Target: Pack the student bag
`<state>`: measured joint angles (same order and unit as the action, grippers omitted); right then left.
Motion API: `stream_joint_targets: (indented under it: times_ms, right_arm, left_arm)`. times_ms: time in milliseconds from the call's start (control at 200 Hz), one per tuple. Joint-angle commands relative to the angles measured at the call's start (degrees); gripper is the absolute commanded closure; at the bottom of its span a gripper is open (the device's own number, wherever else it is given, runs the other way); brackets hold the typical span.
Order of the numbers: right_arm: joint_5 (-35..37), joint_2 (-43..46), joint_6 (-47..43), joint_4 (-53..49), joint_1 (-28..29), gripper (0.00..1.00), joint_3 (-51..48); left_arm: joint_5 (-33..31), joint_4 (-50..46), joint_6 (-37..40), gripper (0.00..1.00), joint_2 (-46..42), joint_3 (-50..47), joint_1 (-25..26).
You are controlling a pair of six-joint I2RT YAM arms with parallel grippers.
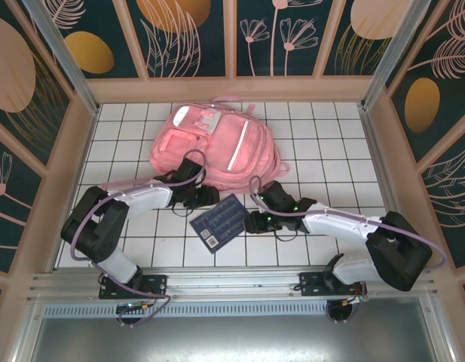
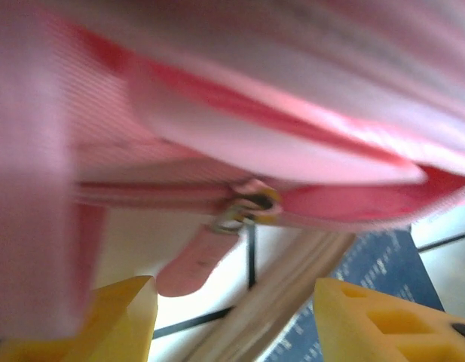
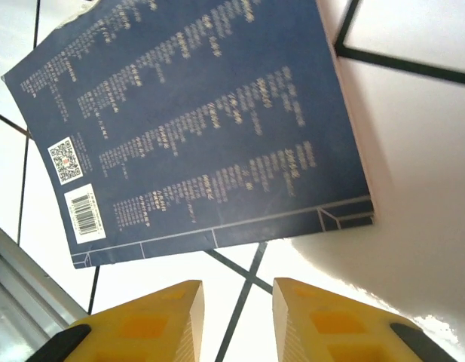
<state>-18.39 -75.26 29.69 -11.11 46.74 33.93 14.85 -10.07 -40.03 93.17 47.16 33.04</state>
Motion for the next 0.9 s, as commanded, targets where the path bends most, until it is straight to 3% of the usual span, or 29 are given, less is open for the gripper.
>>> stream_joint_targets:
  times_ms: [0,80,265,736,891]
  right_arm:
    - [-7.91,1.04,5.13,7.04,-2.65,0.67,-4.26]
    - [-11.82,0.02,7.01,10.95,-3.92,0.67,-6.42]
    - [-13.12,-3.18,8.58,14.23,-4.53,0.65,-7.01]
    - [-12.58,-16.02,4.11,16.26,-12.33,0.64,1.54]
    - [-10.45,-14.49,5.06,15.81,-13.44,0.64,3.23]
  left_arm:
    - [3.76,0.46,1.13,0.43,1.12,-0.33,1.58]
    - [5.44,0.95,1.27,0.43,1.49,-1.04,2.13]
    - [9.73,1.82,2.04,0.43,1.32,-1.90,3.99]
    - [12.16,2.96,0.97,0.42,1.84,-1.97,5.59]
    - [14.01,2.56,1.64,0.42,1.70,-2.06,5.81]
